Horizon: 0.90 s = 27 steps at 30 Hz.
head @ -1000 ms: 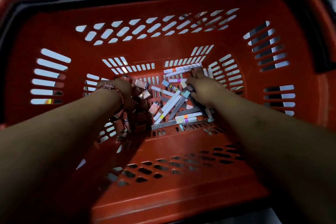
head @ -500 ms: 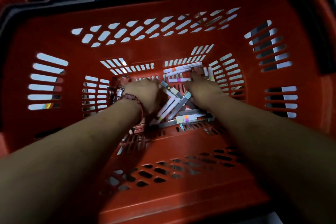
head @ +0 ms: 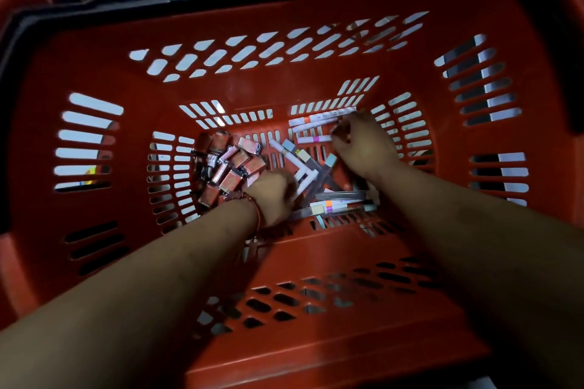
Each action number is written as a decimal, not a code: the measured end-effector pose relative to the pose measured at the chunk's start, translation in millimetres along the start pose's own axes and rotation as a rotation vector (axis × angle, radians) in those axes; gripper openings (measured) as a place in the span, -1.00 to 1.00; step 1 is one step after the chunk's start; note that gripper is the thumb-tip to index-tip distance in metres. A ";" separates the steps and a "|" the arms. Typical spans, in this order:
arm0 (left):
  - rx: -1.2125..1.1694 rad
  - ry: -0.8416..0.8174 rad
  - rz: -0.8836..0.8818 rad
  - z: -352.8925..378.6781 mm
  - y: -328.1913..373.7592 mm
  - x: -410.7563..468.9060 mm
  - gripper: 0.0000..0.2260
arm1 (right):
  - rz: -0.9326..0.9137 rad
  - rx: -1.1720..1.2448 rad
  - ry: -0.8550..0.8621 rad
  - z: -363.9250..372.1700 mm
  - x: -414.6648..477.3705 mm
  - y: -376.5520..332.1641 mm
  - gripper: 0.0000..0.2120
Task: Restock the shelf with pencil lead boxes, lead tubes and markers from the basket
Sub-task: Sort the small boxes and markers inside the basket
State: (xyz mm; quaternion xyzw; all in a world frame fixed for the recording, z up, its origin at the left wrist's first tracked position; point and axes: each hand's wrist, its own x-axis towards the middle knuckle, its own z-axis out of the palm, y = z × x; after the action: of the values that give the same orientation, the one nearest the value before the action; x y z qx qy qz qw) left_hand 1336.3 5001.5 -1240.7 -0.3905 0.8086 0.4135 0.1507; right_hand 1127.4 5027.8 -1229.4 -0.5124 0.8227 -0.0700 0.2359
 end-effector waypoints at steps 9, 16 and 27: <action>-0.838 0.269 -0.348 -36.8 10.4 5.3 -0.70 | 0.156 0.661 -0.390 1.3 -1.5 -52.7 -0.80; -0.238 0.411 -0.282 -73.2 -23.4 -5.1 -0.90 | 0.266 0.694 -0.260 6.7 4.3 -32.6 -0.77; 0.345 0.300 -0.381 -91.9 -58.8 -22.7 -0.73 | -0.034 -0.118 -0.193 -8.3 16.4 10.4 -0.65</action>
State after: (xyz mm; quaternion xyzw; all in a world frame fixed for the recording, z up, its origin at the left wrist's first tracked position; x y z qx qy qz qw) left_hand 1402.7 4920.0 -1203.9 -0.5607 0.7924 0.1716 0.1685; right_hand 1109.2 5017.2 -1231.0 -0.5435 0.7902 0.0243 0.2821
